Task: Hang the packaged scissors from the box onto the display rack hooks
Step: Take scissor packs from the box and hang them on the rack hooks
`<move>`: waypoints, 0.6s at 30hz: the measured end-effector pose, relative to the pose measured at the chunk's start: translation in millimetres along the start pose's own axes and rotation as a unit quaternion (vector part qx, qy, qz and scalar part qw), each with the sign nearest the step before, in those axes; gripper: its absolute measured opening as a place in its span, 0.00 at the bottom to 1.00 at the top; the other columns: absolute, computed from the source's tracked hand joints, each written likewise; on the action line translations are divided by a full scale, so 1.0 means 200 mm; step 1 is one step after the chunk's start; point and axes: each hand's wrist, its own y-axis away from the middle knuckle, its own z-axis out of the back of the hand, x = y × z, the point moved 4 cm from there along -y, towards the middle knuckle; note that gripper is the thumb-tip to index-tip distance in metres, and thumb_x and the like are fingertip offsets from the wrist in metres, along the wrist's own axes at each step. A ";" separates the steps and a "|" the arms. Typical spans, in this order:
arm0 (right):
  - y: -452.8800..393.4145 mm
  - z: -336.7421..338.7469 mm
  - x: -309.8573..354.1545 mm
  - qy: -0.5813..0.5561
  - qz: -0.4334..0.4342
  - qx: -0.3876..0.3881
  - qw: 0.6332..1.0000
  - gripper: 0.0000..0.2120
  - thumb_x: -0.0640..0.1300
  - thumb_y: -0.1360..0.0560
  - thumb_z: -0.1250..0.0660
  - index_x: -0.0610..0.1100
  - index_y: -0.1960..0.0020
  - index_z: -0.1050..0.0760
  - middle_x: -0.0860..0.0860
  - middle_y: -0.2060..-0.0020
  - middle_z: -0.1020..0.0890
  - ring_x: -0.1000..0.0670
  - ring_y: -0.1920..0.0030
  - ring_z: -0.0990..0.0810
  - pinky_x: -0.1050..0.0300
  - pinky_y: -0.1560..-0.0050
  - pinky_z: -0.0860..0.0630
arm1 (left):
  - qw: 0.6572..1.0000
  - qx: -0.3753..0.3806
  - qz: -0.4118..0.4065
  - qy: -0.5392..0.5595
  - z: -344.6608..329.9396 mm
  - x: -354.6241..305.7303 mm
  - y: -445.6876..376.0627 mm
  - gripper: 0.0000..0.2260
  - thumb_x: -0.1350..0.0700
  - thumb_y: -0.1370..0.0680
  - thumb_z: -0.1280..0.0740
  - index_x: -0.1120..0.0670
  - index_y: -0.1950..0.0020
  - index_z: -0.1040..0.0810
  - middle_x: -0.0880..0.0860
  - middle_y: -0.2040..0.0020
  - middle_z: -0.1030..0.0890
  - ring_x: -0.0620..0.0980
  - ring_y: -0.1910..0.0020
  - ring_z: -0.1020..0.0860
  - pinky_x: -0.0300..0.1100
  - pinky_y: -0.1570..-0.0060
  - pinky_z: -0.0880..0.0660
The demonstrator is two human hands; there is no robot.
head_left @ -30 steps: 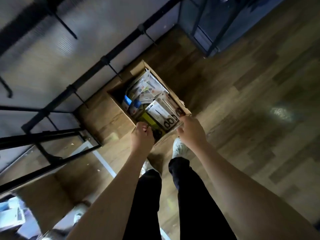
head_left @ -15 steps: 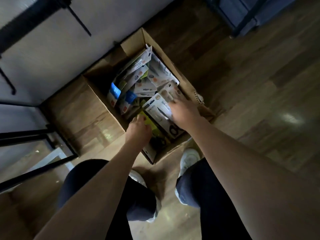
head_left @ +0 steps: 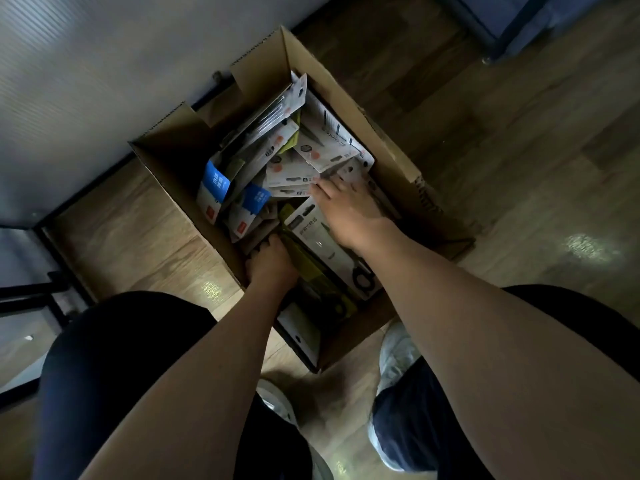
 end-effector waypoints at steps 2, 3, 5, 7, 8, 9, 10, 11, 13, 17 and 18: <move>0.00 0.01 0.01 -0.006 -0.004 -0.022 1.000 0.37 0.34 0.28 0.35 0.42 0.25 0.48 0.45 0.25 0.44 0.42 0.27 0.44 0.47 0.29 0.43 | 0.999 -0.005 0.008 -0.034 0.01 0.00 0.00 0.37 0.50 0.27 0.30 0.58 0.26 0.45 0.61 0.28 0.37 0.61 0.30 0.37 0.56 0.32 0.37; 0.01 0.03 0.01 -0.011 -0.004 -0.033 0.999 0.34 0.34 0.28 0.35 0.42 0.26 0.45 0.44 0.27 0.41 0.42 0.28 0.41 0.48 0.31 0.40 | 0.999 -0.009 0.006 -0.053 0.02 0.00 0.00 0.34 0.51 0.26 0.30 0.58 0.27 0.44 0.61 0.29 0.37 0.61 0.31 0.36 0.55 0.33 0.36; 0.04 0.06 0.01 -0.012 0.006 -0.057 0.998 0.27 0.32 0.27 0.38 0.40 0.29 0.40 0.43 0.30 0.37 0.42 0.32 0.36 0.49 0.35 0.35 | 0.996 -0.029 -0.011 -0.084 0.06 -0.01 0.03 0.26 0.55 0.25 0.33 0.59 0.30 0.38 0.62 0.31 0.34 0.61 0.34 0.32 0.54 0.36 0.33; 0.09 0.10 0.01 -0.013 0.016 -0.069 0.997 0.23 0.32 0.26 0.40 0.39 0.31 0.37 0.41 0.34 0.34 0.41 0.37 0.32 0.49 0.39 0.33 | 0.993 -0.061 -0.034 -0.093 0.11 -0.02 0.05 0.15 0.61 0.23 0.36 0.60 0.37 0.30 0.61 0.38 0.27 0.59 0.39 0.27 0.51 0.41 0.29; 0.11 0.11 0.01 -0.017 0.017 -0.068 0.997 0.21 0.33 0.25 0.40 0.39 0.32 0.36 0.41 0.36 0.32 0.42 0.38 0.32 0.50 0.41 0.32 | 0.993 -0.070 -0.035 -0.093 0.14 -0.02 0.07 0.11 0.62 0.23 0.37 0.60 0.41 0.27 0.60 0.41 0.24 0.59 0.41 0.25 0.49 0.43 0.28; 0.13 0.13 0.01 -0.017 0.017 -0.064 0.998 0.20 0.34 0.25 0.40 0.39 0.33 0.34 0.41 0.37 0.31 0.42 0.39 0.31 0.50 0.42 0.31 | 0.992 -0.074 -0.031 -0.096 0.16 -0.02 0.10 0.09 0.63 0.23 0.38 0.60 0.43 0.26 0.60 0.44 0.22 0.59 0.43 0.24 0.49 0.45 0.28; 0.16 0.15 0.01 -0.015 0.020 -0.059 0.998 0.18 0.35 0.25 0.39 0.39 0.35 0.33 0.42 0.38 0.30 0.42 0.40 0.30 0.51 0.44 0.30 | 0.992 -0.075 -0.025 -0.101 0.18 -0.02 0.12 0.08 0.63 0.23 0.38 0.60 0.44 0.25 0.60 0.45 0.22 0.59 0.44 0.24 0.49 0.46 0.27; 0.18 0.16 0.02 -0.013 0.023 -0.053 0.998 0.17 0.36 0.24 0.38 0.39 0.36 0.31 0.42 0.38 0.30 0.42 0.41 0.29 0.51 0.47 0.29 | 0.992 -0.075 -0.019 -0.101 0.20 -0.02 0.16 0.08 0.63 0.23 0.38 0.60 0.45 0.25 0.60 0.46 0.22 0.60 0.44 0.23 0.49 0.49 0.27; 0.24 0.18 0.03 -0.026 0.025 -0.023 0.999 0.11 0.37 0.24 0.37 0.39 0.41 0.29 0.43 0.44 0.26 0.43 0.45 0.25 0.54 0.56 0.30 | 0.994 -0.074 -0.018 -0.082 0.23 -0.02 0.21 0.07 0.63 0.23 0.38 0.60 0.46 0.25 0.60 0.48 0.22 0.61 0.46 0.23 0.48 0.53 0.28; 0.40 0.24 0.02 -0.039 0.018 0.021 0.999 0.05 0.37 0.22 0.40 0.41 0.48 0.27 0.49 0.62 0.30 0.48 0.60 0.27 0.55 0.63 0.33 | 0.996 -0.041 -0.027 -0.076 0.27 -0.06 0.36 0.07 0.64 0.25 0.38 0.62 0.50 0.22 0.60 0.50 0.21 0.61 0.50 0.22 0.46 0.59 0.29; 0.44 0.26 0.02 -0.037 0.019 0.022 0.999 0.05 0.37 0.22 0.40 0.41 0.49 0.27 0.48 0.62 0.28 0.48 0.60 0.27 0.55 0.63 0.32 | 0.996 -0.031 -0.028 -0.080 0.28 -0.08 0.41 0.08 0.63 0.25 0.38 0.62 0.50 0.22 0.59 0.51 0.21 0.60 0.51 0.22 0.46 0.60 0.29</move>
